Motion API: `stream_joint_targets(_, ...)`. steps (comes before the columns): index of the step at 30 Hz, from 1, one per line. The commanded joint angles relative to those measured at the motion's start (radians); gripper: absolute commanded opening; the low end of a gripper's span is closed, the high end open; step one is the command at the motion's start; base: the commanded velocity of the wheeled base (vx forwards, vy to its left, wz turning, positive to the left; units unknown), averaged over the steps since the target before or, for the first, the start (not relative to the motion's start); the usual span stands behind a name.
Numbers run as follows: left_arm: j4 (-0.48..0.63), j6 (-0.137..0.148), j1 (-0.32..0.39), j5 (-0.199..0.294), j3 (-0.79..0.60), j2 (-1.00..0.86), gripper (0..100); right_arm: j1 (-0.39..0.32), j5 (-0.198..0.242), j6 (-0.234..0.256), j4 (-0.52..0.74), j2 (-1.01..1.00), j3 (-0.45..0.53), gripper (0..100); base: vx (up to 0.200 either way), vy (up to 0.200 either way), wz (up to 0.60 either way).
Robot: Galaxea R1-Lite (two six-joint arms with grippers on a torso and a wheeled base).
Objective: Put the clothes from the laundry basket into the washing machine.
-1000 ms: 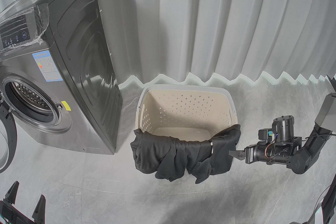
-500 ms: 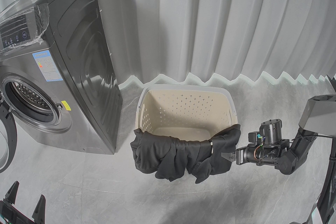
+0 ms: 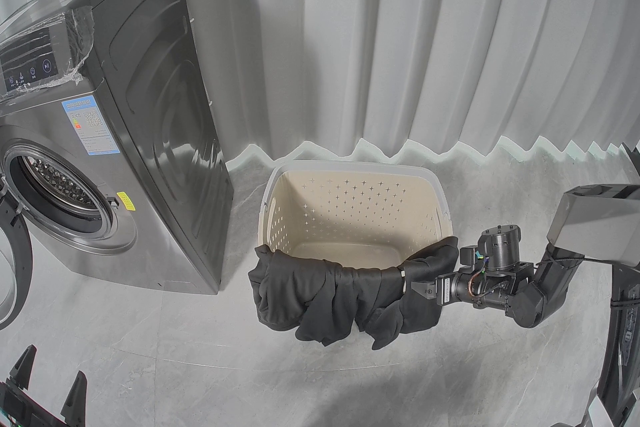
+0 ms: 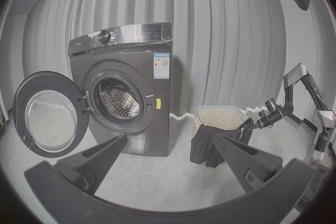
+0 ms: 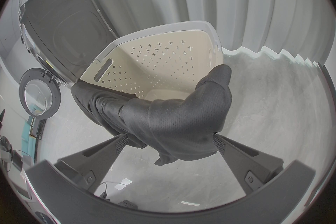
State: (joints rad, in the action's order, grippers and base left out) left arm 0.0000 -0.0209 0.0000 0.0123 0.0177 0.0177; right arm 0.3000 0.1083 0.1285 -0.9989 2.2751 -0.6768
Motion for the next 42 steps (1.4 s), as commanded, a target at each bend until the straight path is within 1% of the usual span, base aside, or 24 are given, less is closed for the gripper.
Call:
stream_joint_targets(1, 0.000, -0.001, 0.000, 0.000, -0.016, -0.016, 100, 0.002, -0.001, 0.006, 0.000, 0.014, -0.020, 100, 0.000, 0.000, 0.00)
stream_joint_targets(2, 0.000, -0.001, 0.000, 0.000, -0.016, -0.016, 100, 0.002, -0.002, 0.010, 0.000, 0.015, -0.021, 100, 0.000, 0.000, 0.00)
stream_joint_targets(3, 0.000, -0.001, 0.000, 0.000, -0.016, -0.016, 100, 0.002, -0.002, 0.010, -0.001, 0.020, -0.023, 0, 0.000, 0.000, 0.00)
stream_joint_targets(12, 0.000, -0.001, 0.000, 0.000, -0.016, -0.016, 100, -0.004, -0.001, 0.011, -0.003, 0.023, -0.030, 0, 0.000, 0.000, 0.00)
stream_joint_targets(18, 0.000, -0.001, 0.000, 0.000, -0.016, -0.016, 100, -0.001, -0.001, 0.014, -0.003, 0.011, -0.010, 0, 0.000, 0.000, 0.00)
stream_joint_targets(24, 0.000, -0.001, 0.000, 0.000, -0.016, -0.016, 100, 0.002, 0.001, 0.010, -0.030, -0.052, 0.079, 0, 0.000, 0.000, 0.00)
stream_joint_targets(30, 0.000, -0.001, 0.000, 0.000, -0.016, -0.016, 100, 0.008, 0.005, 0.008, -0.084, -0.180, 0.180, 0, 0.000, 0.000, 0.00)
stream_joint_targets(33, 0.000, -0.001, 0.000, 0.000, -0.016, -0.016, 100, 0.027, 0.007, 0.010, -0.122, -0.255, 0.230, 0, 0.000, 0.000, 0.00)
stream_joint_targets(34, 0.000, -0.001, 0.000, 0.000, -0.016, -0.016, 100, 0.027, 0.007, 0.010, -0.122, -0.255, 0.230, 0, 0.000, 0.000, 0.00)
stream_joint_targets(35, 0.000, -0.001, 0.000, 0.000, -0.016, -0.016, 100, 0.037, 0.007, 0.011, -0.144, -0.304, 0.260, 0, 0.000, 0.000, 0.00)
stream_joint_targets(39, 0.000, -0.001, 0.000, 0.000, -0.016, -0.016, 100, 0.067, 0.004, 0.013, -0.153, -0.387, 0.307, 0, 0.000, 0.000, 0.00)
stream_joint_targets(42, 0.000, -0.001, 0.000, 0.000, -0.016, -0.016, 100, 0.090, 0.001, 0.022, -0.153, -0.430, 0.326, 0, 0.000, 0.000, 0.00)
